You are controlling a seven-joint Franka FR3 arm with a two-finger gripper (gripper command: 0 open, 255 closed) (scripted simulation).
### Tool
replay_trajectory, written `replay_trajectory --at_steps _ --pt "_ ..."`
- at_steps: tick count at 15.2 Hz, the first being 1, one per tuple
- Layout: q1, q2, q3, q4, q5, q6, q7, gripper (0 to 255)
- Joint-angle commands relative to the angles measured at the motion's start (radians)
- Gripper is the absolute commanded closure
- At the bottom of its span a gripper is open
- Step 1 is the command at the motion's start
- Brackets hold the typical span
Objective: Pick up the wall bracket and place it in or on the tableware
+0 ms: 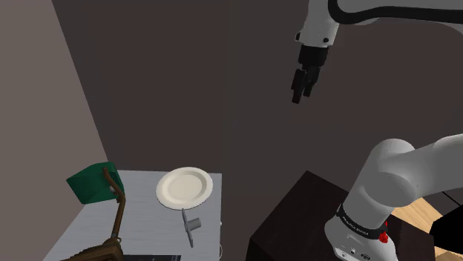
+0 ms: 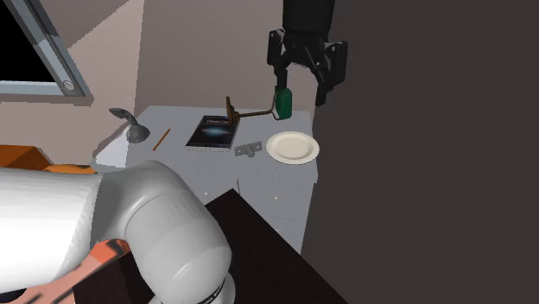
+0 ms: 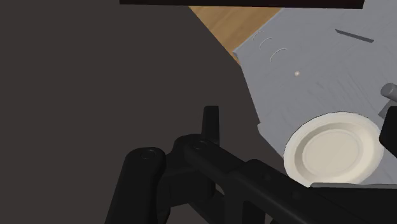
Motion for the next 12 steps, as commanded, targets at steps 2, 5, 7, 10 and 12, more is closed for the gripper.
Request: replay_trajectory --at_steps 2,5,7,10,12 --pt "0.005 0.004 0.014 -0.023 0.011 0.026 0.014 0" --pt "0.023 0.025 0.057 -0.084 0.044 0.108 0.055 0" --pt "0.036 0.046 0.086 -0.119 0.066 0.164 0.083 0" --pt "0.055 0.089 0.131 -0.162 0.098 0.252 0.123 0" --pt "0.068 0.125 0.162 -0.184 0.118 0.312 0.149 0"
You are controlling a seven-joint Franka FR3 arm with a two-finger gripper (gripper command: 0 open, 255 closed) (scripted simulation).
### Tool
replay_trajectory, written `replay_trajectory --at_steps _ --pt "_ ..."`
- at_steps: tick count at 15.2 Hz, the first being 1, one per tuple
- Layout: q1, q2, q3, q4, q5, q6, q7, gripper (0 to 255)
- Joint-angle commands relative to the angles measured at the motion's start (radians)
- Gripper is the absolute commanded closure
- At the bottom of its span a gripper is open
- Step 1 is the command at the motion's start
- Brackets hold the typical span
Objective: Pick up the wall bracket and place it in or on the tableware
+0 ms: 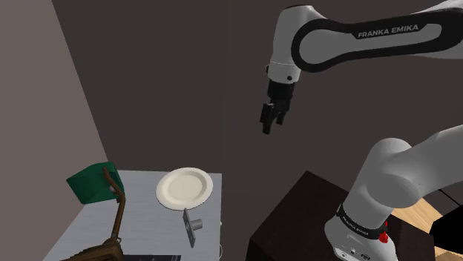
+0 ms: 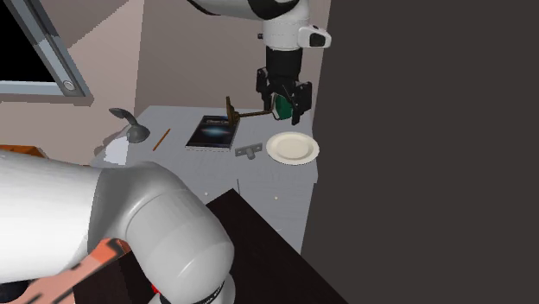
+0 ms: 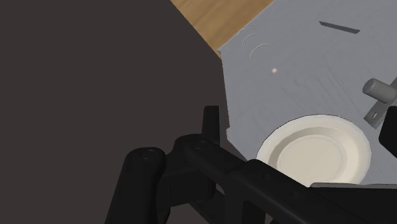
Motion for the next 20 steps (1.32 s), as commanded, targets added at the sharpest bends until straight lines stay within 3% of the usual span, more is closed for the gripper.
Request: replay_trajectory --at_steps 1,12,16,20 --pt "0.014 0.028 0.031 -0.026 0.02 0.057 0.027 0" --pt "0.058 0.349 0.206 -0.037 0.068 0.399 0.184 0" --pt "0.059 0.501 0.267 0.0 0.036 0.514 0.262 0" --pt "0.062 0.666 0.314 0.059 -0.041 0.614 0.362 0"
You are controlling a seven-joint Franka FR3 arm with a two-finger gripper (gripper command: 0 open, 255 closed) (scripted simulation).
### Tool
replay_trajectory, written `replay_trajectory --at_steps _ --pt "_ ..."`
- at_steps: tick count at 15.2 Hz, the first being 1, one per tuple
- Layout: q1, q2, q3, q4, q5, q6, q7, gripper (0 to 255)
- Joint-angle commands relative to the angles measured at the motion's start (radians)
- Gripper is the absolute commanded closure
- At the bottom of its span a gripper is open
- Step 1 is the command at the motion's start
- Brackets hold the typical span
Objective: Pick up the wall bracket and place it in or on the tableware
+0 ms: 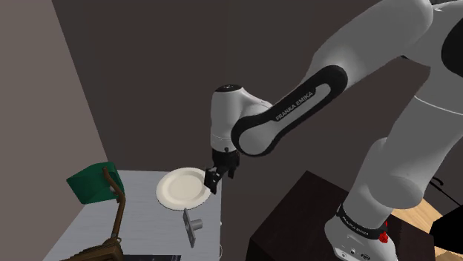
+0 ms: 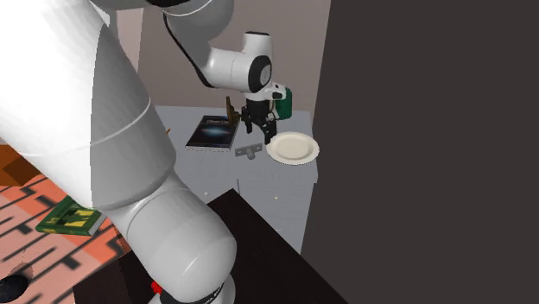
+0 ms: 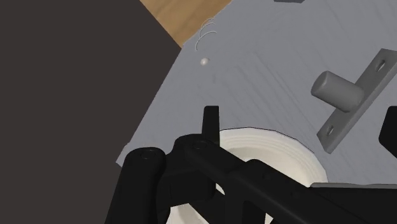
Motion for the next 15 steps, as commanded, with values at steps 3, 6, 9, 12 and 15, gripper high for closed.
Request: replay_trajectory --at_steps 3,6,9,12,15 --pt "0.017 0.181 0.027 0.083 -0.113 0.085 0.123 0" --pt "0.055 0.31 0.015 0.153 -0.206 0.128 0.213 0" --pt "0.11 0.433 -0.014 0.235 -0.286 0.157 0.29 0" --pt "0.152 0.514 -0.042 0.29 -0.33 0.179 0.331 0" --pt "0.167 0.55 -0.06 0.294 -0.353 0.209 0.347 0"
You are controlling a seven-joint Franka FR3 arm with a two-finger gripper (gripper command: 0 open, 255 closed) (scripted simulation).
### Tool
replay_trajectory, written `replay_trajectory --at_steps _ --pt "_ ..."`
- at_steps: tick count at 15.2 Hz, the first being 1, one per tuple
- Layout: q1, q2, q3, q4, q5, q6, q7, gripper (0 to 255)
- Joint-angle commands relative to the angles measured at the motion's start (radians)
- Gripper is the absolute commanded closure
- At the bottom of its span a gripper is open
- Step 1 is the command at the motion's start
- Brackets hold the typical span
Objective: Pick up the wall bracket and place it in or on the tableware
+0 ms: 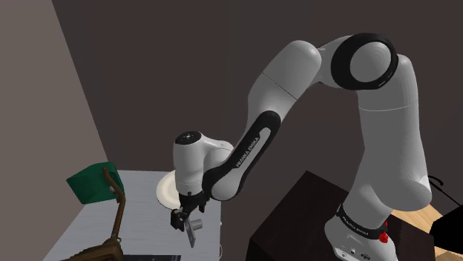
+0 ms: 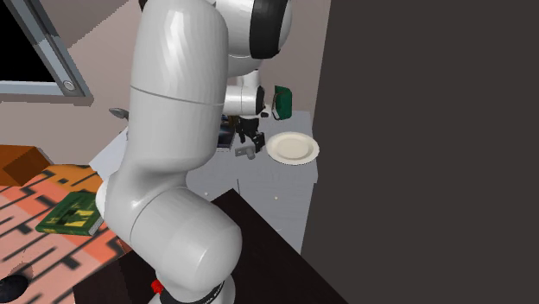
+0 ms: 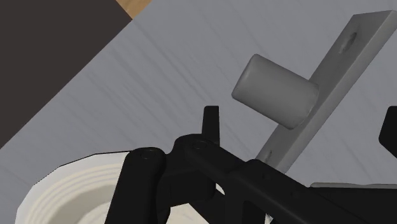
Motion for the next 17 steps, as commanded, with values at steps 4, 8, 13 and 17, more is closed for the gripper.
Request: replay_trajectory --at_steps 4,8,13,17 --pt "0.025 0.057 -0.029 0.01 -0.035 0.046 0.025 0" --pt "0.025 0.057 -0.029 0.01 -0.035 0.046 0.025 0" --pt "0.025 0.056 -0.029 0.01 -0.034 0.046 0.025 255" --pt "0.025 0.056 -0.029 0.01 -0.034 0.046 0.025 255"
